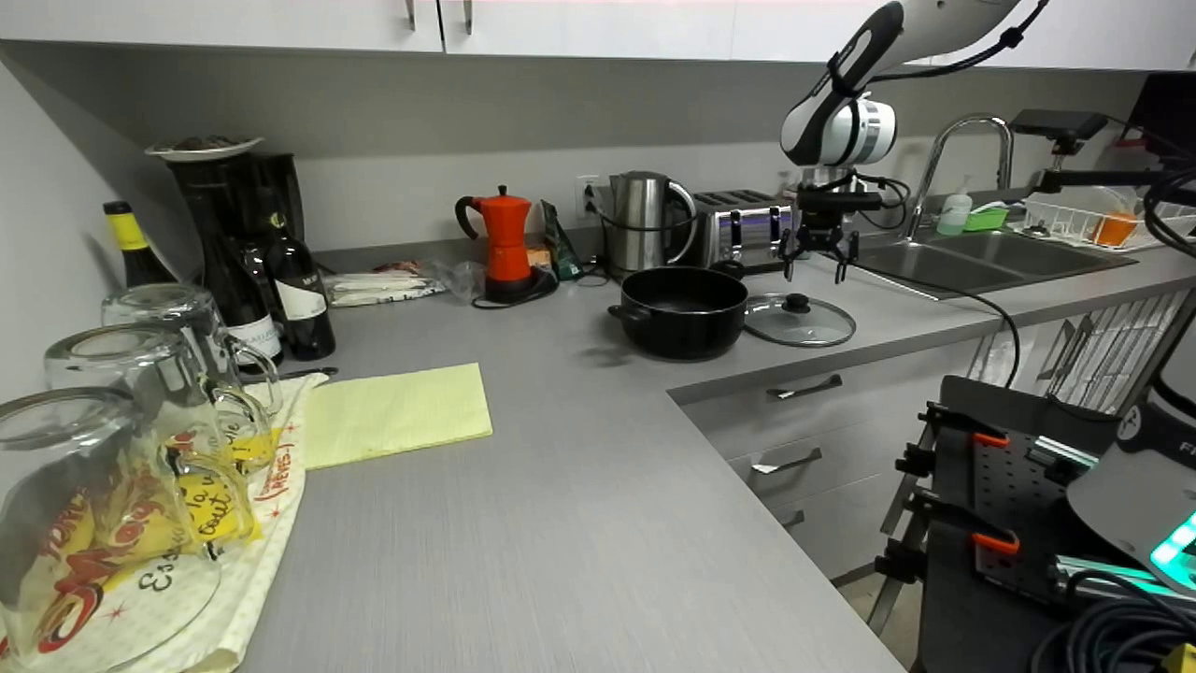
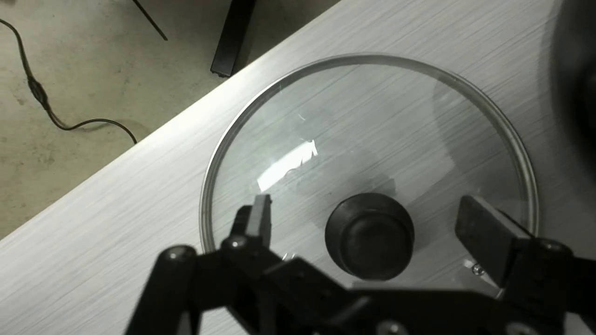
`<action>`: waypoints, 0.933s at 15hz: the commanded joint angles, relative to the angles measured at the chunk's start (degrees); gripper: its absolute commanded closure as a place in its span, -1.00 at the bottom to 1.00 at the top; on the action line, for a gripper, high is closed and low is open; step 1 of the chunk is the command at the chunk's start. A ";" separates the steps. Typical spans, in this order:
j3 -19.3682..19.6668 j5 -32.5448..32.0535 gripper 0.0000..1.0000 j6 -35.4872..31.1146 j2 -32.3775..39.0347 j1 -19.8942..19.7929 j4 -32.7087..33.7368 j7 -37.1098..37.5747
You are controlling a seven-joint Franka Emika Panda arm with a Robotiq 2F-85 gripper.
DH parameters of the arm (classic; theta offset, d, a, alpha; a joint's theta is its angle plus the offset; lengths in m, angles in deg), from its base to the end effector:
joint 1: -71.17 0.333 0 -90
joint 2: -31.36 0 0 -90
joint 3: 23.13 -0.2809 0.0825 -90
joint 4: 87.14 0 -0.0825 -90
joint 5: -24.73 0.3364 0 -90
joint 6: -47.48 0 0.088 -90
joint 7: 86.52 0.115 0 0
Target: Put the lid on the pot
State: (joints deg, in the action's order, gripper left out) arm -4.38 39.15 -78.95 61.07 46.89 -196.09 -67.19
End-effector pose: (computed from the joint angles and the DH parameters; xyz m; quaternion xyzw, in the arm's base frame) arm 0.4196 -0.3715 0.2206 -0.8133 0.5751 0.0831 0.0302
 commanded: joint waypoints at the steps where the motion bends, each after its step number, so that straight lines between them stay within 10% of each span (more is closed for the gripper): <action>1: 0.84 0.73 -1.00 -2.42 3.15 0.38 2.28 3.52; 14: 2.98 -1.25 -1.00 -7.52 8.49 3.00 4.96 12.25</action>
State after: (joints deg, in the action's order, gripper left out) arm -2.74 38.80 -85.66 68.07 48.26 -192.67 -57.28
